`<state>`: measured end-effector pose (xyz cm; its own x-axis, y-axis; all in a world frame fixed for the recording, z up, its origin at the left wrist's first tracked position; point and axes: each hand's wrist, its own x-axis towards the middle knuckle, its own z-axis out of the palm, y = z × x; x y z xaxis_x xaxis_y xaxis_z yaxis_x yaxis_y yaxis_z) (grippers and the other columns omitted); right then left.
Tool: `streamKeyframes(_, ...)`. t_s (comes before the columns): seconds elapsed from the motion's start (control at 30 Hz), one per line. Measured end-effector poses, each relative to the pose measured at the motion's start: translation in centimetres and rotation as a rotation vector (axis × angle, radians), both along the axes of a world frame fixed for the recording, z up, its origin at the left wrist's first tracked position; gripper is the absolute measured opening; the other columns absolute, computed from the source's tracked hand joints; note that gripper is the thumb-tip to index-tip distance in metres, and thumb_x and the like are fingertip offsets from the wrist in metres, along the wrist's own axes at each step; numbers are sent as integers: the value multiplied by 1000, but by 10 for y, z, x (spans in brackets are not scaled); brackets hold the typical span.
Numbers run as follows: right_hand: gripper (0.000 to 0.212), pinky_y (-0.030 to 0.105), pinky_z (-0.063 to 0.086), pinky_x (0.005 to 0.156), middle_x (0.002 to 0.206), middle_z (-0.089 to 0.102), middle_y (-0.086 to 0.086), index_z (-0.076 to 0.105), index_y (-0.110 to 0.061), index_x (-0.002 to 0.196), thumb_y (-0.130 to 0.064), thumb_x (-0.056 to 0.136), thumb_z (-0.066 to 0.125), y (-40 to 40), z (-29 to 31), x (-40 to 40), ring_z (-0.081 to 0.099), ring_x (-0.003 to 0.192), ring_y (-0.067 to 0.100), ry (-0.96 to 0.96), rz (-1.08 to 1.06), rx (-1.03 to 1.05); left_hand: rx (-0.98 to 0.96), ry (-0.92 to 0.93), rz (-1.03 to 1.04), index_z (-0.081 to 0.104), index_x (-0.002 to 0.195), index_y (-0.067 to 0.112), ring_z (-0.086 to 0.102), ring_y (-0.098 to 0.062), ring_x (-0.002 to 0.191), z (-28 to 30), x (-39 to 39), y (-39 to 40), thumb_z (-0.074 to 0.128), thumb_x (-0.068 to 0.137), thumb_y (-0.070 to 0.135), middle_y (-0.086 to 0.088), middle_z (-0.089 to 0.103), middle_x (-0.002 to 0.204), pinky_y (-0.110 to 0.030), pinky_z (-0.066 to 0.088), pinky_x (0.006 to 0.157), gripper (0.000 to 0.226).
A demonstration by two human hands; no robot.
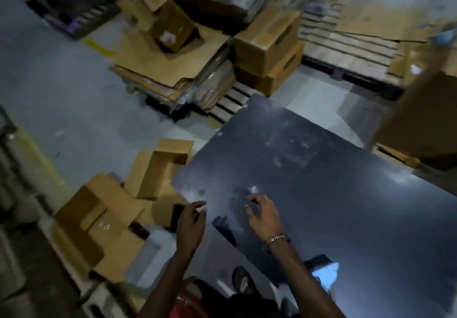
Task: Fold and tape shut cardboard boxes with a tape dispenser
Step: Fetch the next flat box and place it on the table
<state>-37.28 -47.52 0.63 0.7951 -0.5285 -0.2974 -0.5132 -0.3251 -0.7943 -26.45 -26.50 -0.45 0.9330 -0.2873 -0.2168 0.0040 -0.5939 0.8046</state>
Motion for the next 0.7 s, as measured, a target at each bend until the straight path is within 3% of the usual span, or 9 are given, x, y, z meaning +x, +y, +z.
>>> streamKeyframes(0.17, 26, 51, 52, 94, 123, 65, 12, 68, -12, 119, -23, 96, 65, 38, 6, 65, 63, 108, 35, 77, 237, 4, 35, 74, 247, 74, 119, 17, 66, -15, 106, -5, 25, 69, 65, 104, 15, 3, 72, 114, -34, 54, 90, 18)
streamKeyframes(0.3, 36, 51, 52, 92, 124, 64, 12, 66, -14, 120, -38, 94, 59, 71, 0, 108, 63, 109, 37, 80, 441, 24, -7, 117, 420, 73, 119, 27, 68, -16, 105, -13, 17, 118, 68, 99, 33, 7, 71, 116, -43, 58, 88, 21)
streamKeyframes(0.4, 31, 37, 49, 92, 126, 63, 10, 66, -14, 126, -32, 100, 61, 104, -3, 140, 63, 113, 31, 99, 525, 21, -17, 188, 542, 71, 121, 27, 66, -15, 109, -23, 15, 158, 67, 104, 28, 7, 68, 123, -48, 57, 94, 17)
streamKeyframes(0.57, 19, 6, 38, 74, 113, 70, 9, 70, -10, 115, -21, 100, 65, 171, -12, 211, 65, 102, 26, 77, 667, -35, -33, 284, 635, 69, 124, 26, 64, -22, 117, -41, 50, 234, 64, 106, 26, 5, 66, 129, -52, 54, 102, 18)
streamKeyframes(0.6, 19, 7, 40, 72, 111, 69, 8, 69, -12, 114, -23, 100, 64, 186, -15, 230, 65, 100, 25, 80, 703, -54, -14, 279, 656, 69, 125, 25, 64, -22, 117, -46, 62, 250, 64, 106, 26, 3, 66, 130, -51, 54, 101, 20)
streamKeyframes(0.7, 21, 29, 51, 81, 113, 66, 1, 66, -19, 118, -30, 100, 61, 244, -35, 290, 65, 101, 20, 106, 789, -81, -10, 317, 735, 68, 128, 21, 63, -27, 118, -74, 104, 307, 65, 106, 21, -2, 65, 130, -52, 53, 101, 22)
